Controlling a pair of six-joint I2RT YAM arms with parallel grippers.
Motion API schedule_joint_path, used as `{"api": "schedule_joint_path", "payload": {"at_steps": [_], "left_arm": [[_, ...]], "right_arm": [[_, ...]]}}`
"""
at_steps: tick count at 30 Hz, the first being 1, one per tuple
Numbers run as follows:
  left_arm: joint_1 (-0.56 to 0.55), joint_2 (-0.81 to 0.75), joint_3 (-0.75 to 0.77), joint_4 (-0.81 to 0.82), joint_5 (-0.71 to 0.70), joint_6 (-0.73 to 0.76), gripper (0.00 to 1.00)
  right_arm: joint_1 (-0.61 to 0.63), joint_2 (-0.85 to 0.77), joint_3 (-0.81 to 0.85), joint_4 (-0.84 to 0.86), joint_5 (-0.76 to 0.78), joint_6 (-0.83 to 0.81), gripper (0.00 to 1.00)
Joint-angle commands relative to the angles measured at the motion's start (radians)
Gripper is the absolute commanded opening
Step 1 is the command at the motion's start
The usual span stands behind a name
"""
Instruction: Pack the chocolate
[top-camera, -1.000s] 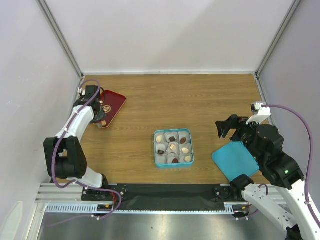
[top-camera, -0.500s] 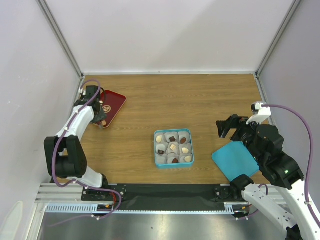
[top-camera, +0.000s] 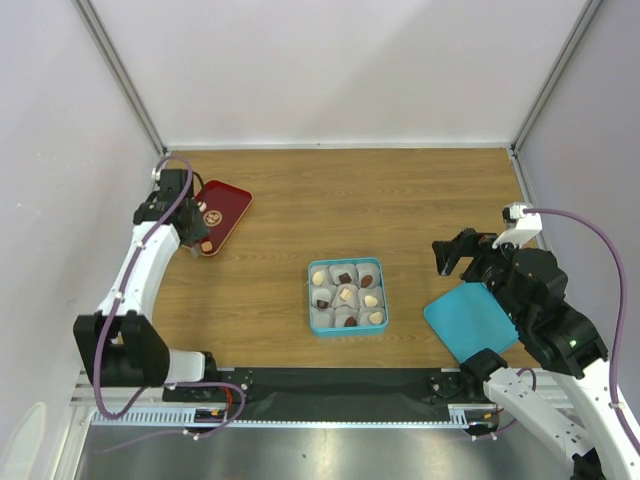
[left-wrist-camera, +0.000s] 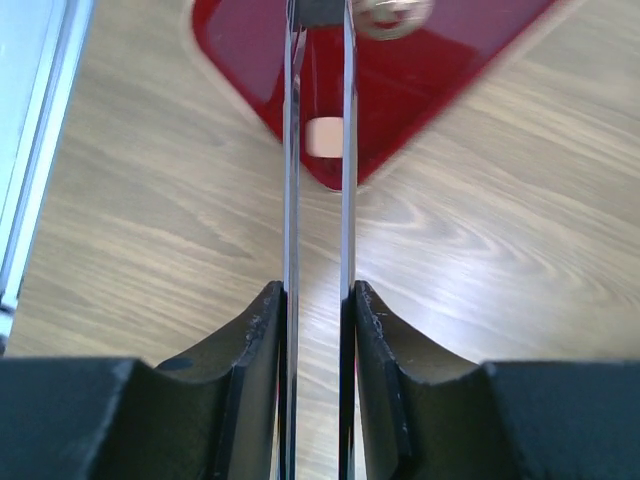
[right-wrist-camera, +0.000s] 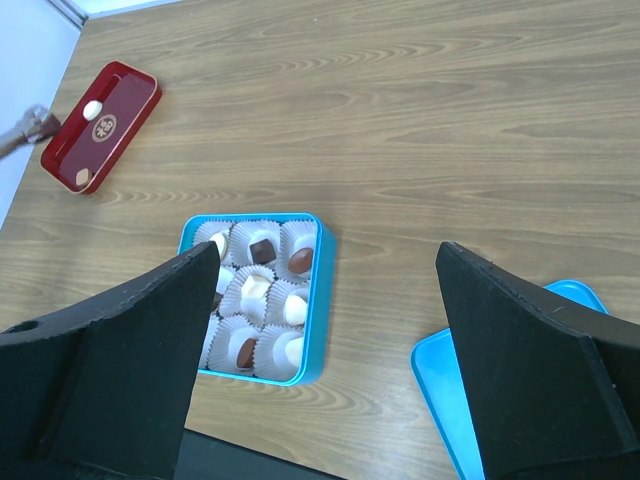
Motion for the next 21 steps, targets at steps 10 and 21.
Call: {"api": "schedule_joint_path", "payload": {"at_steps": [10, 21], "left_arm": [[-0.48, -0.193, 0.084, -0.088, 0.109, 0.075, 0.33], [-0.678, -0.343, 0.036, -0.152, 0.298, 0.141, 0.32]], "right_arm": [[-0.003, 0.032, 0.059, 0.002, 0.016, 0.008, 0.96], [-0.005, 0.075, 0.048, 0.029, 0.005, 0.023, 0.96]]}}
